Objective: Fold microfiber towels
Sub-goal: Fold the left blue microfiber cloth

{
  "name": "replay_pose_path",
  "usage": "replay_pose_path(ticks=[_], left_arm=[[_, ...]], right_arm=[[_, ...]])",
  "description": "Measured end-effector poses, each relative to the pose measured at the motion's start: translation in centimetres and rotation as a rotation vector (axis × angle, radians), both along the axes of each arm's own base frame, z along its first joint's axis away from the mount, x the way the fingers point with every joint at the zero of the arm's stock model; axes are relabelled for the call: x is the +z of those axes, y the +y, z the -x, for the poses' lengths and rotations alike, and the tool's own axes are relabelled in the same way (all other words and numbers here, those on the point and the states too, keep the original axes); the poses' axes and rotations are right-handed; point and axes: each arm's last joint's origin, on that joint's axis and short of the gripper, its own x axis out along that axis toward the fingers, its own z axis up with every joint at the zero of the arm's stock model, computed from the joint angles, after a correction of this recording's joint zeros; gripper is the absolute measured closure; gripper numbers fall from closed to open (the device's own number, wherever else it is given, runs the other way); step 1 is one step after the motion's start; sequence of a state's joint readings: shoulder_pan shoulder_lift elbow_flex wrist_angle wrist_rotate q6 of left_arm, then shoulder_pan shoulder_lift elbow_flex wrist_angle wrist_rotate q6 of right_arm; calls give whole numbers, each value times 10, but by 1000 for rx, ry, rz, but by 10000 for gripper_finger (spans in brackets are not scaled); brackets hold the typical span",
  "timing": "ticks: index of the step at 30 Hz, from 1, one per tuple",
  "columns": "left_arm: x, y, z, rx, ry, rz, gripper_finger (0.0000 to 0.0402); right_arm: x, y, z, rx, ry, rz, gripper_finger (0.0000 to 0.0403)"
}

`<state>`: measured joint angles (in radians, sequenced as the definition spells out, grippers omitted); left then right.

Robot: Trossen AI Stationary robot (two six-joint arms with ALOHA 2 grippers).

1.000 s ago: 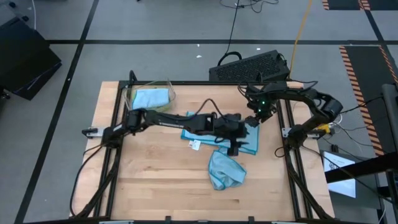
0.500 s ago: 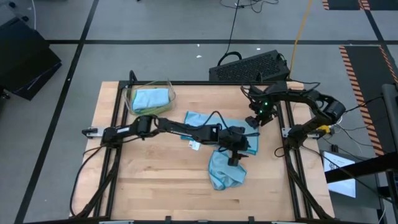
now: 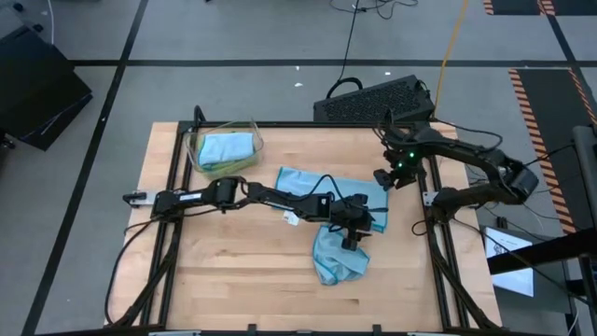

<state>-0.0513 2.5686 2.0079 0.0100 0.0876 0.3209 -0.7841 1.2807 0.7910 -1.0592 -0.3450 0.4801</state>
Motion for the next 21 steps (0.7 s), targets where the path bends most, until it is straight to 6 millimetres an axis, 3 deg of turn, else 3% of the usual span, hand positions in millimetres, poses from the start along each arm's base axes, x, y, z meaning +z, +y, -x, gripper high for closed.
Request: replay_pose_path(ticks=[4, 9, 12, 16, 18, 21], left_arm=[[-9, 0, 0, -14, 14, -47, 159], [-1, 2, -4, -54, -73, -52, 158], [-18, 8, -4, -20, -30, -57, 158], [-25, 16, -3, -2, 3, -44, 160], [-27, 18, -2, -8, 20, -18, 174], [-29, 22, -1, -17, 50, 39, 226]], right_arm=[[11, 4, 4, -71, -31, 33, 175], [20, 8, 8, -119, -65, 64, 175], [24, 10, 10, -133, -80, 77, 175], [26, 11, 11, -141, -94, 90, 174], [27, 11, 11, -141, -101, 95, 174], [27, 11, 11, -144, -101, 96, 174]])
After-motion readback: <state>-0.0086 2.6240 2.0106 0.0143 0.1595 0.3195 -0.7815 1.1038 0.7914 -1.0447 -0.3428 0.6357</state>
